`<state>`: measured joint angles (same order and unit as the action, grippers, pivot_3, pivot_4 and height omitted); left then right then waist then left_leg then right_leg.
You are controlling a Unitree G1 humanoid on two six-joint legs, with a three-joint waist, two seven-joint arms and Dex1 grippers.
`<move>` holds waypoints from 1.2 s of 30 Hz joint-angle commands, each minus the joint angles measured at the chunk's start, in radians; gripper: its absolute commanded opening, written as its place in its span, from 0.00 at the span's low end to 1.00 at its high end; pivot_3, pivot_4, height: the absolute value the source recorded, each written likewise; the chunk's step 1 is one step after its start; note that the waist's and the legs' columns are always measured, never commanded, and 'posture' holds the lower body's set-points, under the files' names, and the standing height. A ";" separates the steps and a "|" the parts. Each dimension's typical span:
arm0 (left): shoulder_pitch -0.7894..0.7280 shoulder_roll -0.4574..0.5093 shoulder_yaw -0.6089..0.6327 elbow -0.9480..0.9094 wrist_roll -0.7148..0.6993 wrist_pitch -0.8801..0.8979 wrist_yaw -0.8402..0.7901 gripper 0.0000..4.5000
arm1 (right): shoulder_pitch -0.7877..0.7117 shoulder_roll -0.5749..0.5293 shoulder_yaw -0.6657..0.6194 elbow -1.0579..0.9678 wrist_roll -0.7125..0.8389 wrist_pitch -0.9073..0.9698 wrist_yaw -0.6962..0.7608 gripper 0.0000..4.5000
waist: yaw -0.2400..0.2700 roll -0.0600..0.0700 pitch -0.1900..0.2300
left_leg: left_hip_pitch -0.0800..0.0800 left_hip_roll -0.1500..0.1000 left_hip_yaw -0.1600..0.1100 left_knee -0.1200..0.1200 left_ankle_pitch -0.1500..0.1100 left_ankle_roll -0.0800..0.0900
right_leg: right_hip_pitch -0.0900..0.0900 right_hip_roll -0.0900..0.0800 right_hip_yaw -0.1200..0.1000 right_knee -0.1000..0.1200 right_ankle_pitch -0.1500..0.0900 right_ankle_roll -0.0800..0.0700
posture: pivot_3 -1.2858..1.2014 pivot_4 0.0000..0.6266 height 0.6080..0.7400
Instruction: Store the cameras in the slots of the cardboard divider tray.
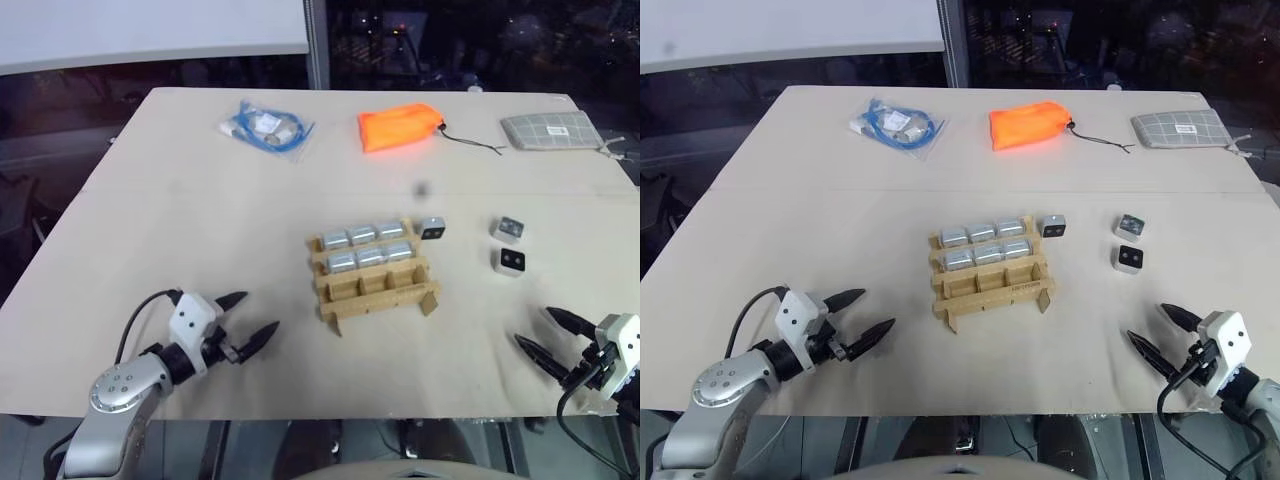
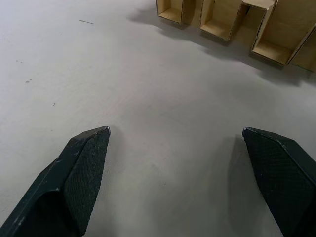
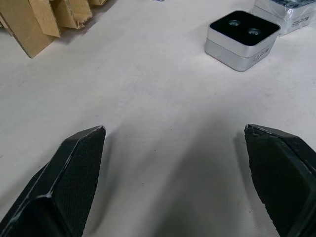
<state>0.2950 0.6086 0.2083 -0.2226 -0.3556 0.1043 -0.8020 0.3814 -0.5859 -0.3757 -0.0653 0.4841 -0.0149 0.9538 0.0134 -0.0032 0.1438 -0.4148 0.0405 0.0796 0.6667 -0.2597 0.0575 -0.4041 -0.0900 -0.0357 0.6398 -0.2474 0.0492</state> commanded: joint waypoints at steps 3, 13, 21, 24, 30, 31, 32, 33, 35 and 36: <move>0.019 -0.001 0.037 -0.033 -0.023 -0.010 -0.001 0.99 | -0.005 -0.019 -0.038 -0.033 0.013 -0.016 0.006 1.00 | -0.001 0.000 0.000 | 0.000 0.000 0.000 0.000 0.000 0.000 | 0.000 0.000 0.000 0.000 0.000 0.000 | 0.52 0.24 1.00; 0.026 0.002 0.047 -0.034 -0.029 -0.009 -0.011 0.99 | -0.015 -0.026 -0.032 -0.031 0.012 -0.010 0.007 1.00 | 0.000 0.000 0.000 | 0.000 0.000 0.000 0.000 0.000 0.000 | 0.000 0.001 0.000 0.000 0.000 0.000 | 0.52 0.24 1.00; 0.023 0.007 0.049 -0.033 -0.039 -0.031 -0.031 0.99 | -0.024 -0.030 -0.033 -0.026 0.004 -0.010 -0.002 1.00 | 0.000 0.000 0.000 | 0.000 0.000 0.000 0.001 0.000 0.000 | 0.000 0.002 0.000 0.001 0.000 0.000 | 0.52 0.24 1.00; 0.016 0.029 0.069 -0.043 -0.067 -0.051 -0.081 0.99 | -0.046 -0.039 -0.038 -0.019 -0.019 -0.009 -0.033 1.00 | 0.000 0.000 0.000 | 0.000 0.000 0.001 0.001 0.000 0.000 | 0.000 0.002 0.000 0.001 0.000 0.000 | 0.52 0.24 1.00; -0.127 0.151 0.111 -0.127 -0.275 0.063 -0.237 0.99 | -0.152 -0.028 -0.010 -0.003 -0.074 0.044 -0.166 1.00 | 0.003 -0.001 0.000 | 0.000 0.000 0.000 0.003 0.000 0.000 | 0.000 0.002 0.000 0.003 0.000 0.000 | 0.52 0.24 1.00; -0.158 0.177 0.117 -0.144 -0.312 0.092 -0.258 0.99 | -0.170 -0.014 -0.005 -0.003 -0.076 0.058 -0.193 1.00 | 0.002 -0.001 0.000 | 0.000 0.000 0.000 0.003 0.000 0.000 | 0.001 0.002 0.000 0.003 0.000 0.000 | 0.52 0.24 1.00; -0.193 0.204 0.124 -0.159 -0.348 0.120 -0.277 0.99 | -0.190 0.006 0.000 -0.010 -0.073 0.080 -0.230 1.00 | 0.001 -0.001 0.000 | 0.000 0.000 0.000 0.003 0.000 0.000 | 0.001 0.003 0.000 0.003 0.000 0.000 | 0.52 0.24 1.00; -0.227 0.229 0.132 -0.171 -0.385 0.146 -0.292 0.99 | -0.208 0.026 0.004 -0.018 -0.077 0.103 -0.270 1.00 | 0.000 -0.001 0.000 | 0.000 0.000 0.001 0.003 0.000 0.000 | 0.001 0.003 0.001 0.003 0.000 0.000 | 0.52 0.24 1.00; -0.302 0.280 0.150 -0.183 -0.457 0.205 -0.317 0.99 | -0.234 0.065 0.019 -0.042 -0.095 0.145 -0.346 1.00 | -0.001 -0.001 0.001 | 0.000 0.000 0.001 0.003 0.001 0.000 | 0.001 0.004 0.001 0.003 0.000 0.000 | 0.52 0.24 1.00; -0.350 0.310 0.154 -0.179 -0.475 0.226 -0.331 0.99 | -0.246 0.097 0.033 -0.062 -0.102 0.171 -0.392 1.00 | -0.001 0.000 0.001 | 0.000 0.000 0.001 0.003 0.001 -0.001 | 0.001 0.004 0.001 0.003 0.000 0.001 | 0.52 0.24 1.00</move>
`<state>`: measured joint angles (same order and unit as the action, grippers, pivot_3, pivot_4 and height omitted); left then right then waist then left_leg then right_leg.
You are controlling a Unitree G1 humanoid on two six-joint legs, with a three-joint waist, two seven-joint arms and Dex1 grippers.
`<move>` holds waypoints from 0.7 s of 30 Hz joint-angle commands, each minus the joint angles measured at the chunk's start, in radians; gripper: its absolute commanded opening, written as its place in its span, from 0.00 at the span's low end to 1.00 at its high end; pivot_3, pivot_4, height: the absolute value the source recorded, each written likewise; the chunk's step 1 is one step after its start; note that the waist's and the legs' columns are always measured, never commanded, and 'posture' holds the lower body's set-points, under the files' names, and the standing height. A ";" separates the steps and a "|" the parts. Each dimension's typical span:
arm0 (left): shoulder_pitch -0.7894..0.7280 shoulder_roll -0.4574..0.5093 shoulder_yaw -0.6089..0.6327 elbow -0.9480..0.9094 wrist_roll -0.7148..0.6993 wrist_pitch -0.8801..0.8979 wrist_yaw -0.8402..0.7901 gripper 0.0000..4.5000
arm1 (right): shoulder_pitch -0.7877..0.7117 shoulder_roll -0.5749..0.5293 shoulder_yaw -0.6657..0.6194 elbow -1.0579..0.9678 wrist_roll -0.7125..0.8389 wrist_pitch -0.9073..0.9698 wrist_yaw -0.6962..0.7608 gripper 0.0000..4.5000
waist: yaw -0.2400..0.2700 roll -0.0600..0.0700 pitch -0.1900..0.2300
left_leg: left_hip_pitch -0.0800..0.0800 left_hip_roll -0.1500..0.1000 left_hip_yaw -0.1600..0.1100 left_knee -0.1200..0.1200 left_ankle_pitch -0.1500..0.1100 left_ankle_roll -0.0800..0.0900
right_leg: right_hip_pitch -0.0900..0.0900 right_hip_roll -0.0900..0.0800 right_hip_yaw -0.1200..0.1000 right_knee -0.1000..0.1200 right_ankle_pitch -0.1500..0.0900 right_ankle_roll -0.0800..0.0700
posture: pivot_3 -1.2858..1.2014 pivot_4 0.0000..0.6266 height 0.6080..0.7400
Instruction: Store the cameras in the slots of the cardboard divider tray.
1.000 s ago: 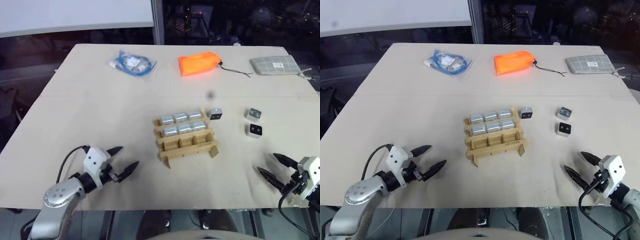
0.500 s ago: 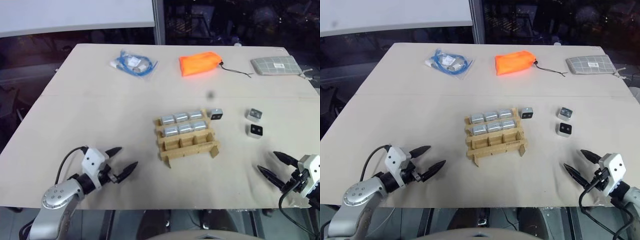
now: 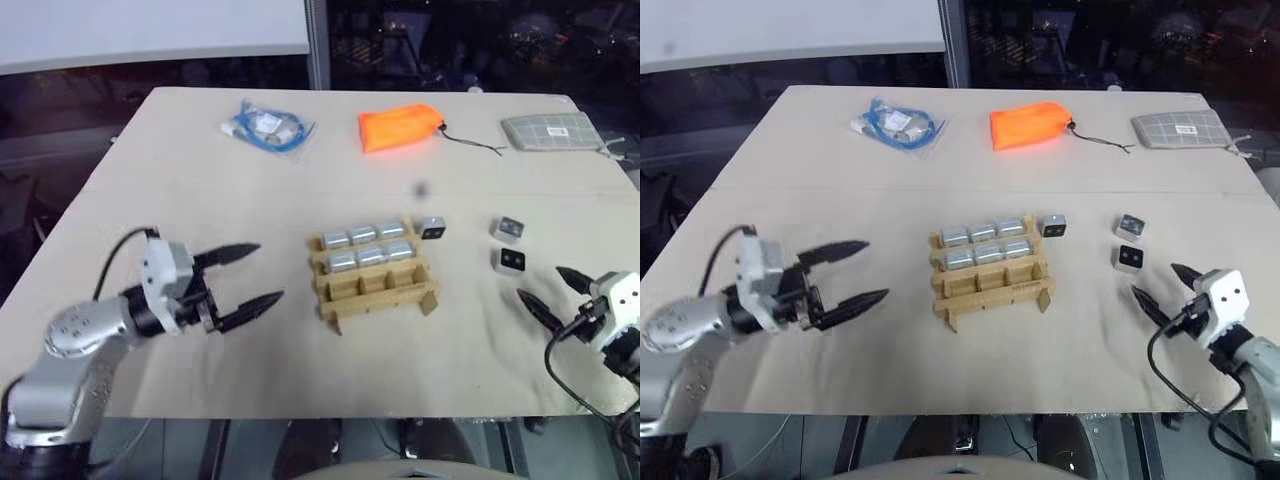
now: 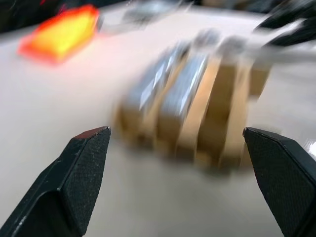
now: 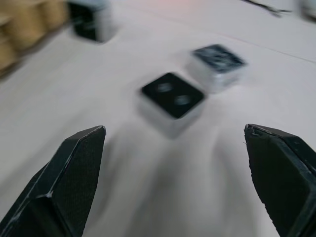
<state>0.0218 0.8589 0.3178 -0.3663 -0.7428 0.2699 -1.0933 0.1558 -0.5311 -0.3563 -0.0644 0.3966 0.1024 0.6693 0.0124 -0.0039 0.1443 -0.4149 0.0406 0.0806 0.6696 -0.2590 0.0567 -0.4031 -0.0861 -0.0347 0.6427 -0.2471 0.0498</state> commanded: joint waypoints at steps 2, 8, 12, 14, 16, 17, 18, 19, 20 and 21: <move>-0.140 0.101 0.049 -0.027 -0.111 0.092 -0.065 0.99 | -0.029 0.098 0.036 -0.106 -0.020 0.102 -0.182 1.00 | -0.001 0.000 0.001 | 0.000 0.000 0.000 0.000 0.002 -0.004 | 0.000 0.001 0.000 0.001 0.002 0.003 | 0.52 0.24 1.00; -0.259 0.204 0.068 -0.023 -0.212 0.210 -0.157 0.99 | -0.070 0.296 0.074 -0.148 -0.085 0.147 -0.440 1.00 | -0.011 -0.001 0.003 | 0.000 0.000 0.001 -0.001 0.003 -0.006 | -0.001 0.003 0.002 0.001 0.001 0.005 | 0.52 0.24 1.00; -0.300 0.254 0.065 0.006 -0.200 0.235 -0.209 0.99 | -0.081 0.334 0.129 -0.124 -0.145 0.126 -0.469 1.00 | -0.022 -0.002 0.003 | 0.000 -0.001 0.001 -0.001 0.004 -0.006 | -0.001 0.003 0.003 0.000 0.001 0.005 | 0.52 0.24 1.00; -0.317 0.258 0.055 0.021 -0.179 0.228 -0.223 0.99 | -0.094 0.344 0.148 -0.110 -0.167 0.117 -0.483 1.00 | -0.027 -0.002 0.003 | 0.000 -0.001 0.001 -0.001 0.004 -0.006 | -0.001 0.004 0.003 0.001 0.001 0.005 | 0.52 0.24 1.00; -0.323 0.253 0.047 0.026 -0.168 0.226 -0.229 0.99 | -0.110 0.345 0.166 -0.098 -0.186 0.110 -0.485 1.00 | -0.033 -0.002 0.003 | 0.001 0.000 0.002 -0.001 0.004 -0.007 | -0.001 0.005 0.004 0.001 0.001 0.005 | 0.52 0.24 1.00; -0.323 0.250 0.044 0.025 -0.163 0.224 -0.231 0.99 | -0.119 0.347 0.171 -0.094 -0.192 0.109 -0.487 1.00 | -0.034 -0.002 0.003 | 0.001 0.000 0.002 -0.001 0.005 -0.008 | -0.001 0.006 0.004 0.001 0.001 0.005 | 0.52 0.24 1.00; -0.323 0.246 0.042 0.024 -0.160 0.224 -0.232 0.99 | -0.125 0.349 0.176 -0.093 -0.195 0.111 -0.487 1.00 | -0.037 -0.003 0.003 | 0.001 0.000 0.001 -0.001 0.005 -0.008 | -0.001 0.006 0.005 0.001 0.001 0.005 | 0.52 0.24 1.00; -0.323 0.243 0.041 0.022 -0.157 0.225 -0.232 0.99 | -0.130 0.351 0.183 -0.093 -0.200 0.115 -0.487 1.00 | -0.040 -0.003 0.003 | 0.001 0.001 0.001 -0.001 0.005 -0.009 | -0.001 0.007 0.005 0.001 0.001 0.004 | 0.52 0.24 1.00; -0.322 0.239 0.039 0.020 -0.155 0.225 -0.231 0.99 | -0.134 0.351 0.190 -0.092 -0.206 0.117 -0.487 1.00 | -0.045 -0.004 0.003 | 0.001 0.001 0.001 -0.001 0.005 -0.009 | -0.001 0.007 0.005 0.002 0.002 0.004 | 0.52 0.24 1.00; -0.319 0.236 0.039 0.017 -0.152 0.224 -0.231 0.99 | -0.139 0.353 0.197 -0.089 -0.212 0.119 -0.488 1.00 | -0.048 -0.004 0.003 | 0.001 0.001 0.001 -0.001 0.006 -0.009 | -0.001 0.007 0.005 0.002 0.002 0.004 | 0.52 0.24 1.00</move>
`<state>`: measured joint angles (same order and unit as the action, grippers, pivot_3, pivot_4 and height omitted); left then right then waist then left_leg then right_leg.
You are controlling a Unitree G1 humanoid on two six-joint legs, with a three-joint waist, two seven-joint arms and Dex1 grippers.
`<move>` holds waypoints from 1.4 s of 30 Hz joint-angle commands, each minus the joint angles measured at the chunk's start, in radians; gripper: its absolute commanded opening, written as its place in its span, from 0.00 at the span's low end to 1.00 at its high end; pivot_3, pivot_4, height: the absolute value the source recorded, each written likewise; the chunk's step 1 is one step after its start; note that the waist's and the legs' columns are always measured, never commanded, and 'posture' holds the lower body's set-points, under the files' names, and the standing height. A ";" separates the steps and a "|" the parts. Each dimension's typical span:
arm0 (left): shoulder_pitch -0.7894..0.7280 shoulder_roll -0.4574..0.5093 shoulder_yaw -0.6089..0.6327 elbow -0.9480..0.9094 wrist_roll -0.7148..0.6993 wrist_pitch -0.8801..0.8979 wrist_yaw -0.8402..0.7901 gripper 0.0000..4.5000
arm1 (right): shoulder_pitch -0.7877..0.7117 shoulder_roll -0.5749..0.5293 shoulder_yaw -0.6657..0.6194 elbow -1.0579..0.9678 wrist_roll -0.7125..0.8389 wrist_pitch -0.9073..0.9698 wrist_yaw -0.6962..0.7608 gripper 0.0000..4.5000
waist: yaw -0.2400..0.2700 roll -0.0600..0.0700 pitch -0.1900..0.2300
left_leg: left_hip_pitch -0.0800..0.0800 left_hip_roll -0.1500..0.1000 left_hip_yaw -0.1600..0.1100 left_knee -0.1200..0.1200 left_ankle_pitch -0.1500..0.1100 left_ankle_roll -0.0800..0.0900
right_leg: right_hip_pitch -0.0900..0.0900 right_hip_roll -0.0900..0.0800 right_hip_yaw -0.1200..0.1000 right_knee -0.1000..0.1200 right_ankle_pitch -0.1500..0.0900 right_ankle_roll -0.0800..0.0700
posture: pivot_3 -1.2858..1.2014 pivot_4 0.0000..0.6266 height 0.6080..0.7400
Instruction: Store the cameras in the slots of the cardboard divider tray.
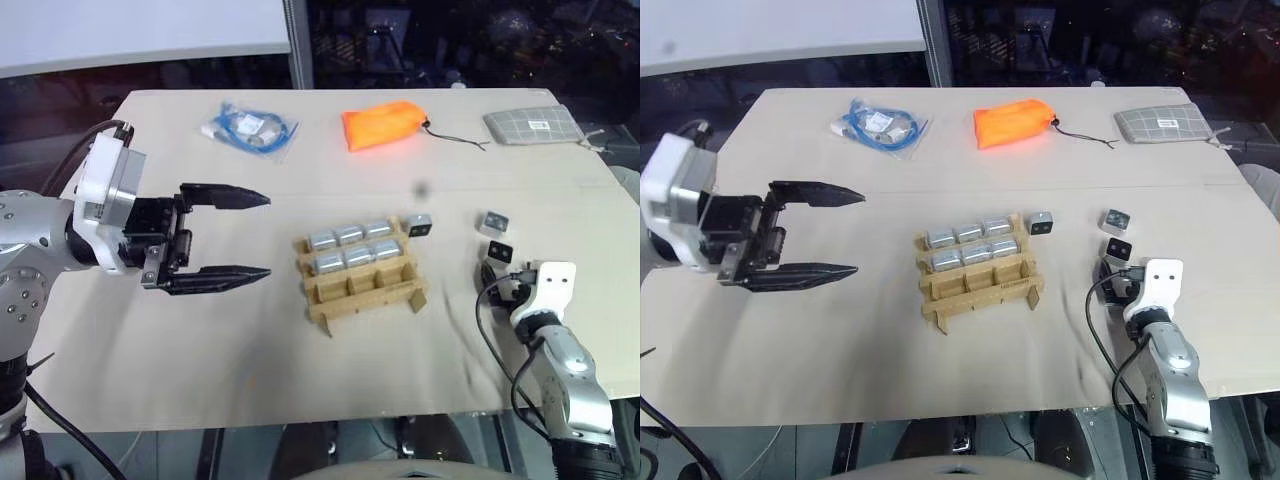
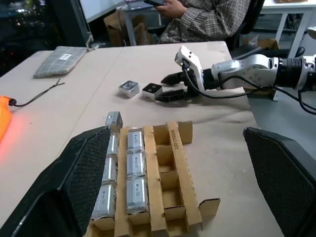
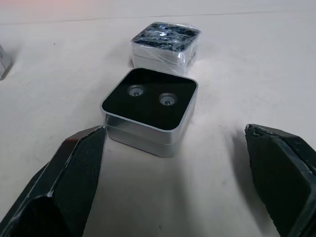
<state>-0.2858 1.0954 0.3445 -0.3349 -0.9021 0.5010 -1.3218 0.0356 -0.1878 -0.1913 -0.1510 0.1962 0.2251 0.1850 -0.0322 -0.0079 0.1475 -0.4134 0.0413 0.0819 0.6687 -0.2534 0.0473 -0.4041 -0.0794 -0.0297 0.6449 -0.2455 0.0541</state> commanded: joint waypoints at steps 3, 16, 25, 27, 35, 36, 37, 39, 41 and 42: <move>0.001 -0.011 0.014 -0.018 0.019 -0.012 -0.009 0.99 | -0.045 0.023 0.038 0.016 -0.018 -0.002 -0.012 1.00 | -0.011 -0.001 0.000 | 0.001 0.000 0.000 0.000 0.000 0.000 | 0.000 0.000 0.001 0.001 0.000 0.000 | 0.52 0.24 1.00; 0.047 -0.020 0.051 -0.020 0.033 -0.024 -0.024 0.99 | -0.091 0.038 0.032 0.015 -0.016 0.046 -0.037 1.00 | -0.006 -0.004 0.002 | 0.000 0.000 0.002 0.000 0.001 -0.001 | -0.005 0.000 0.004 0.009 0.000 0.000 | 0.52 0.24 1.00; 0.063 -0.022 0.065 -0.014 0.041 -0.032 -0.036 1.00 | -0.109 0.061 0.000 0.013 0.013 0.049 -0.075 0.94 | -0.006 -0.004 0.002 | 0.000 0.001 0.002 0.001 0.001 -0.001 | -0.006 -0.001 0.004 0.011 0.000 0.000 | 0.52 0.24 1.00; 0.065 -0.022 0.068 -0.013 0.041 -0.032 -0.040 1.00 | -0.105 0.059 0.003 0.010 0.013 0.048 -0.075 0.81 | -0.006 -0.004 0.002 | 0.000 0.001 0.002 0.001 0.001 -0.001 | -0.006 -0.001 0.004 0.011 0.000 0.000 | 0.52 0.24 1.00; 0.063 -0.026 0.060 0.002 0.057 -0.044 -0.057 1.00 | -0.089 0.051 0.013 0.006 -0.001 0.043 -0.075 0.43 | -0.006 -0.004 0.002 | 0.000 0.000 0.002 0.001 0.001 -0.001 | -0.006 -0.001 0.004 0.011 0.000 0.000 | 0.52 0.24 1.00; 0.062 -0.027 0.059 0.003 0.059 -0.044 -0.057 1.00 | -0.089 0.046 0.015 0.007 -0.005 0.040 -0.073 0.43 | -0.006 -0.004 0.002 | 0.000 0.001 0.002 0.001 0.001 -0.001 | -0.006 -0.001 0.004 0.011 0.000 0.000 | 0.52 0.24 1.00; 0.062 -0.028 0.059 0.003 0.060 -0.044 -0.058 1.00 | -0.089 0.039 0.016 0.009 -0.010 0.035 -0.067 0.43 | -0.006 -0.004 0.002 | 0.000 0.001 0.002 0.001 0.001 -0.001 | -0.006 -0.001 0.004 0.011 0.000 0.000 | 0.52 0.24 1.00; 0.059 -0.029 0.058 0.004 0.060 -0.044 -0.059 1.00 | -0.088 0.014 0.018 0.009 -0.012 0.019 -0.039 0.43 | -0.005 -0.004 0.002 | 0.000 0.000 0.002 0.001 0.001 -0.001 | -0.006 -0.001 0.004 0.011 0.000 0.000 | 0.52 0.24 1.00; 0.059 -0.031 0.058 0.005 0.061 -0.043 -0.059 1.00 | -0.087 -0.012 0.011 -0.002 0.005 0.010 0.001 0.43 | -0.004 -0.004 0.003 | -0.001 0.000 0.002 0.001 0.001 -0.001 | -0.006 -0.001 0.004 0.011 0.000 0.000 | 0.52 0.24 1.00; 0.059 -0.031 0.058 0.006 0.061 -0.042 -0.059 1.00 | -0.087 -0.030 0.011 -0.011 0.017 0.009 0.032 0.43 | -0.004 -0.004 0.003 | -0.001 0.000 0.002 0.001 0.001 -0.001 | -0.006 -0.001 0.004 0.011 0.000 0.000 | 0.52 0.24 1.00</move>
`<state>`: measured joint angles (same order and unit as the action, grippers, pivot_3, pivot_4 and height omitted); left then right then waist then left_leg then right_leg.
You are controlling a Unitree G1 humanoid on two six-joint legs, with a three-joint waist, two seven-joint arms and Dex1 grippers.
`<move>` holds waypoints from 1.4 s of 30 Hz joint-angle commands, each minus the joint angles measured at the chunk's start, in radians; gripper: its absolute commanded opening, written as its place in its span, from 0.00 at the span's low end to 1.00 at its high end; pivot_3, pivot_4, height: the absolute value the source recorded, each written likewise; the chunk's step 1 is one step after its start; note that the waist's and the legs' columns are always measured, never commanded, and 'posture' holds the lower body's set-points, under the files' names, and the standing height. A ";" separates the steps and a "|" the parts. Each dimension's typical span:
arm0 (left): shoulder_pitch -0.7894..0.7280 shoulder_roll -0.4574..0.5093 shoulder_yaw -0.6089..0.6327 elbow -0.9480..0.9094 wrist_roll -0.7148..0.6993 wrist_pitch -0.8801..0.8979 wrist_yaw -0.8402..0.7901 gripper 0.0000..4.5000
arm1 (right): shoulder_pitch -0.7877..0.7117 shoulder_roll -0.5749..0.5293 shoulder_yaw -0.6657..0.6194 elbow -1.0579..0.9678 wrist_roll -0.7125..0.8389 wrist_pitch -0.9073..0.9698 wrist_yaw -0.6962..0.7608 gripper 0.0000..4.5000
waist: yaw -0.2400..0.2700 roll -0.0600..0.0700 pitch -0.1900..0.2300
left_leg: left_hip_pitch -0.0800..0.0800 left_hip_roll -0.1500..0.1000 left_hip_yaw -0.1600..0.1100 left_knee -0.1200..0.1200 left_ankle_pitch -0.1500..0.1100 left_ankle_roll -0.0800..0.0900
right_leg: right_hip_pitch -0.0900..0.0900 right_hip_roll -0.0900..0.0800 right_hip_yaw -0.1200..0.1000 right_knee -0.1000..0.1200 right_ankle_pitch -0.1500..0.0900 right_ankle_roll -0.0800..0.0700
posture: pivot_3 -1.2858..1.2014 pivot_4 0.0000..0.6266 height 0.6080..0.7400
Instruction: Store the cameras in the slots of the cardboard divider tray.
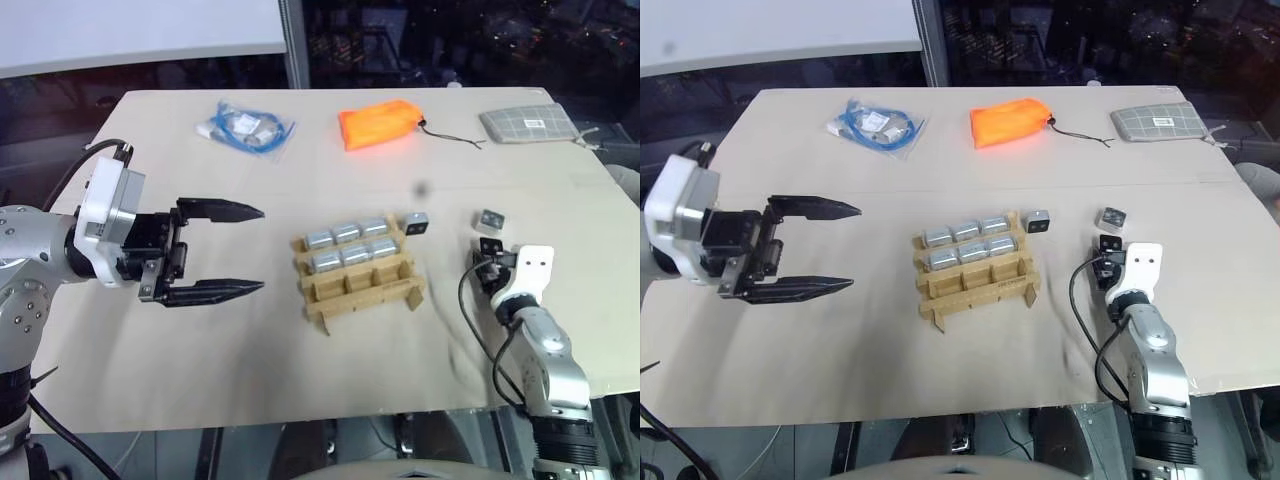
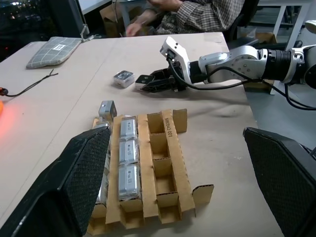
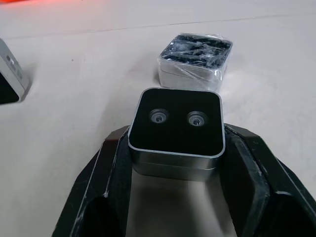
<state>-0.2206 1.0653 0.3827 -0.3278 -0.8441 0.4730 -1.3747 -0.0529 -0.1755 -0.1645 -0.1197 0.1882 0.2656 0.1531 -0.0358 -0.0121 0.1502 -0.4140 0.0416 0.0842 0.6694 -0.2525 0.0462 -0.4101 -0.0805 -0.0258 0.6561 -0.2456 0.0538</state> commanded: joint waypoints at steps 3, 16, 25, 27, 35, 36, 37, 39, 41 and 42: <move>-0.010 -0.004 0.017 0.006 0.000 -0.010 -0.006 1.00 | 0.004 -0.141 0.001 -0.102 0.099 -0.040 0.248 0.43 | 0.000 0.000 0.001 | 0.000 0.000 0.000 0.000 0.000 0.000 | 0.000 0.000 0.000 0.000 0.000 0.000 | 0.52 0.24 1.00; -0.114 -0.367 -0.156 -0.094 -0.548 0.426 0.658 1.00 | -0.174 -0.359 0.236 -0.400 0.197 0.053 0.578 0.43 | 0.010 -0.007 0.006 | 0.000 0.001 -0.002 0.002 -0.002 0.004 | 0.000 0.000 0.000 0.002 0.000 0.001 | 0.52 0.24 1.00; -0.128 -0.460 -0.215 -0.027 -0.761 0.497 0.948 1.00 | -0.292 -0.280 0.360 -0.431 0.103 0.037 0.528 0.43 | 0.032 -0.010 0.007 | -0.001 -0.002 -0.003 0.003 0.000 0.000 | 0.001 -0.002 -0.002 0.003 0.000 0.000 | 0.52 0.24 1.00; -0.131 -0.459 -0.206 -0.012 -0.787 0.496 0.976 1.00 | -0.289 -0.289 0.359 -0.423 0.076 0.013 0.533 0.43 | 0.032 -0.010 0.007 | -0.001 -0.002 -0.003 0.003 0.000 0.000 | 0.001 -0.003 -0.002 0.002 0.000 0.000 | 0.52 0.24 1.00; -0.126 -0.462 -0.202 -0.008 -0.821 0.491 1.018 1.00 | -0.261 -0.315 0.348 -0.379 0.002 -0.079 0.540 0.43 | 0.029 -0.010 0.007 | -0.001 -0.003 -0.003 0.003 0.001 0.000 | 0.001 -0.002 -0.003 0.002 0.000 0.000 | 0.52 0.24 1.00; -0.123 -0.466 -0.209 -0.011 -0.820 0.492 1.024 1.00 | -0.262 -0.312 0.352 -0.380 -0.004 -0.088 0.540 0.43 | 0.029 -0.010 0.007 | -0.001 -0.003 -0.003 0.003 0.001 0.000 | 0.001 -0.002 -0.003 0.002 0.000 0.000 | 0.52 0.24 1.00; -0.121 -0.470 -0.215 -0.011 -0.818 0.493 1.030 1.00 | -0.267 -0.309 0.357 -0.382 -0.008 -0.097 0.540 0.43 | 0.028 -0.010 0.007 | -0.001 -0.003 -0.003 0.003 0.001 0.000 | 0.001 -0.002 -0.003 0.002 0.000 0.000 | 0.52 0.24 1.00; -0.120 -0.479 -0.225 -0.007 -0.820 0.495 1.045 1.00 | -0.277 -0.298 0.366 -0.389 -0.018 -0.112 0.539 0.43 | 0.028 -0.010 0.007 | -0.001 -0.003 -0.003 0.003 0.001 0.000 | 0.001 -0.001 -0.003 0.002 0.000 0.000 | 0.52 0.24 1.00; -0.121 -0.484 -0.234 -0.002 -0.818 0.500 1.056 1.00 | -0.285 -0.291 0.370 -0.392 -0.026 -0.123 0.538 0.43 | 0.028 -0.010 0.007 | -0.001 -0.003 -0.004 0.003 0.001 0.000 | 0.001 -0.001 -0.003 0.002 0.000 0.000 | 0.52 0.24 1.00; -0.121 -0.486 -0.238 -0.001 -0.819 0.504 1.053 1.00 | -0.287 -0.287 0.370 -0.394 -0.029 -0.130 0.539 0.43 | 0.028 -0.010 0.007 | -0.001 -0.003 -0.003 0.003 0.001 -0.001 | 0.001 -0.001 -0.003 0.002 0.000 0.000 | 0.52 0.24 1.00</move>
<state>-0.3391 0.5812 0.1445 -0.3181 -1.6493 0.9761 -0.3201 -0.3218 -0.4662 0.2070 -0.4729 0.1613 0.1682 0.6914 -0.0076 -0.0220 0.1576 -0.4148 0.0386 0.0808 0.6723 -0.2518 0.0456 -0.4091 -0.0819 -0.0284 0.6586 -0.2453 0.0540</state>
